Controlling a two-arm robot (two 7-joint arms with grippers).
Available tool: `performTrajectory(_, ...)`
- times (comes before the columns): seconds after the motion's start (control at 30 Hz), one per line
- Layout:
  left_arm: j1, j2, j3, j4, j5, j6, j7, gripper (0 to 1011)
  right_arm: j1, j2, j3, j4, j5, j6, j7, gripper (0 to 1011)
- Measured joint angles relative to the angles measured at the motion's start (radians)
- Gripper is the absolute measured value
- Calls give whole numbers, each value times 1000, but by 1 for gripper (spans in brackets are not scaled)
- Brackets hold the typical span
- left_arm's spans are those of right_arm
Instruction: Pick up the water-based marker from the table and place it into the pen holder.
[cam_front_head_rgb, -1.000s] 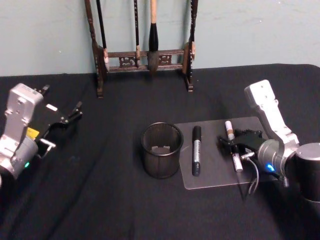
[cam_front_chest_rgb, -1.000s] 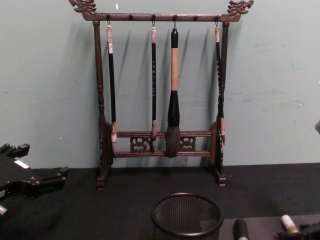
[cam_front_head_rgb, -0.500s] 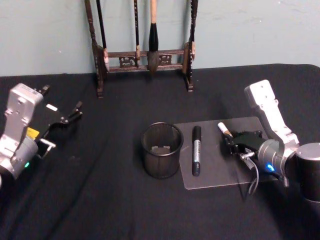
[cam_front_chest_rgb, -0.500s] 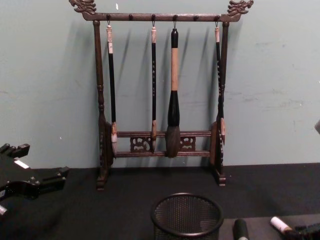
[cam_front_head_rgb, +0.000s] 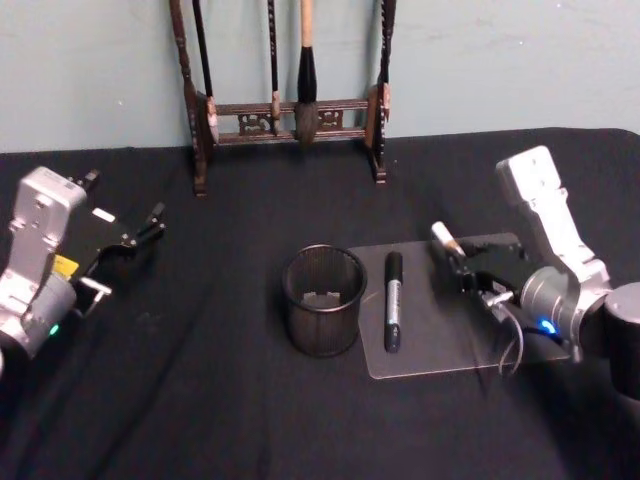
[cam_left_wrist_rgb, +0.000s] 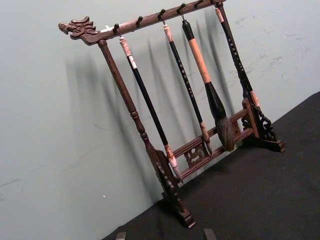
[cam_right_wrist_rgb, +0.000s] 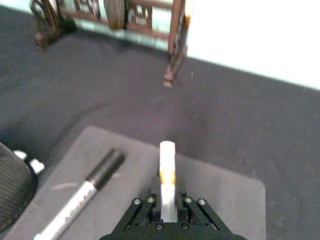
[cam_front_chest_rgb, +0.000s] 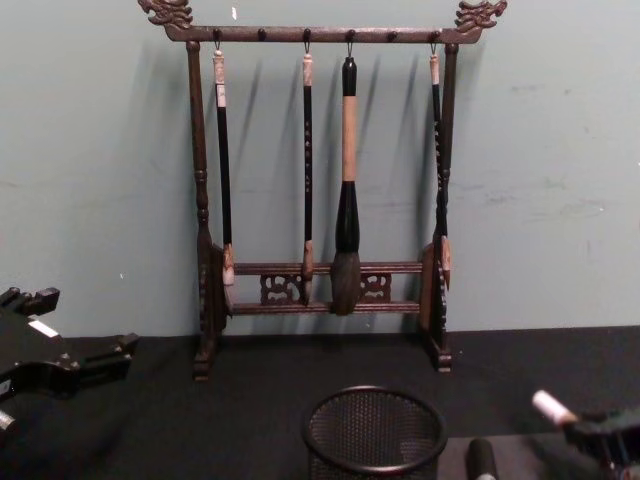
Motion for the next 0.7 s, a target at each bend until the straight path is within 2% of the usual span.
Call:
performTrajectory(0.13,0,0,0,0,0,0,0,1002,-12,5,18,-26,-3,-64,22,169)
performTrajectory(0.17,0,0,0,0,0,0,0,1001,-18,7,26,-34,-3,-106,34,170)
performTrajectory(0.27,0,0,0,0,0,0,0,1001,-27,8,37,-43,-4,-168,51,169)
performTrajectory(0.3,0,0,0,0,0,0,0,1001,-33,8,45,-47,-4,-214,64,170)
performTrajectory(0.37,0,0,0,0,0,0,0,1001,-39,6,53,-49,-4,-260,77,169)
performTrajectory(0.5,0,0,0,0,0,0,0,1001,-49,-8,69,-45,5,-388,111,169)
performTrajectory(0.6,0,0,0,0,0,0,0,1001,-50,-20,72,-37,13,-445,126,169)
performTrajectory(0.7,0,0,0,0,0,0,0,1001,-42,-44,71,-16,33,-532,157,170)
